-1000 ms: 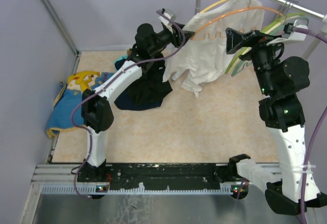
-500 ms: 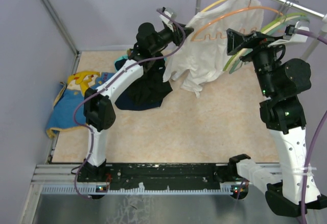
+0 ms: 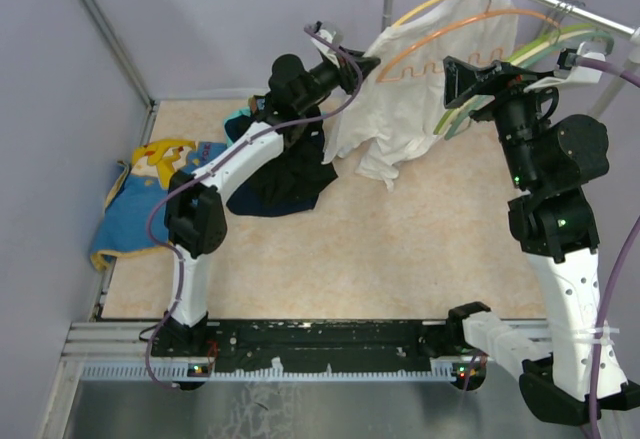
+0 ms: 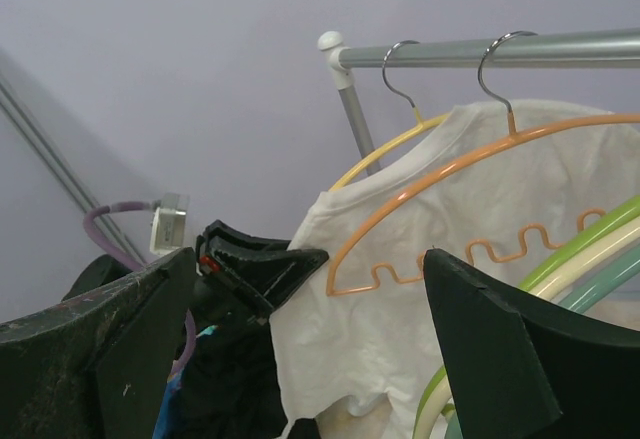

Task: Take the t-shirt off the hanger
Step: Pick up the hanger from the clothesline.

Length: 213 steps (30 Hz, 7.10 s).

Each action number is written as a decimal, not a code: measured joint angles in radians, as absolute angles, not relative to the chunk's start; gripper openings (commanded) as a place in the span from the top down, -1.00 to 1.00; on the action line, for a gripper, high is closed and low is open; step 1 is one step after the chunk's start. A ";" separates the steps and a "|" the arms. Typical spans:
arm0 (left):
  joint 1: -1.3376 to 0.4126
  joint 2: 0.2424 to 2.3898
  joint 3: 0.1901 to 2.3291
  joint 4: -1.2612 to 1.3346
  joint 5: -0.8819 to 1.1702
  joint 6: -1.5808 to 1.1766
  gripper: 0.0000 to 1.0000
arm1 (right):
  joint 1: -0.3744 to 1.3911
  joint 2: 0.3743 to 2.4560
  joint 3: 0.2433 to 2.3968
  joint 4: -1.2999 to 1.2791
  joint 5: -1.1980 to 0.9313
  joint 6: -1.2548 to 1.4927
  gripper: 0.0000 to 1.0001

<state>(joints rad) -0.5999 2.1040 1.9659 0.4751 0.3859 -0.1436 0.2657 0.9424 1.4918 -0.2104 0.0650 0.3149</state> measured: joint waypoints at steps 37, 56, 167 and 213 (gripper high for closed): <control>-0.635 2.059 1.851 0.760 0.303 -0.187 1.00 | 0.266 0.899 1.492 -0.289 0.157 0.280 -0.87; -0.639 1.847 1.604 0.851 0.220 -0.138 1.00 | 0.266 0.937 1.507 -0.298 0.126 0.284 -0.84; -0.640 1.155 1.198 0.223 0.248 -0.086 1.00 | 0.501 1.517 2.029 -0.544 0.088 0.184 0.42; -0.640 1.172 1.275 0.187 0.278 -0.054 -0.28 | 0.502 1.323 1.649 -0.166 0.113 0.069 1.00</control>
<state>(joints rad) -0.6399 1.1721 1.2747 0.1867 0.2779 -0.0540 0.5018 1.3231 1.6489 -0.1658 0.1127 0.0689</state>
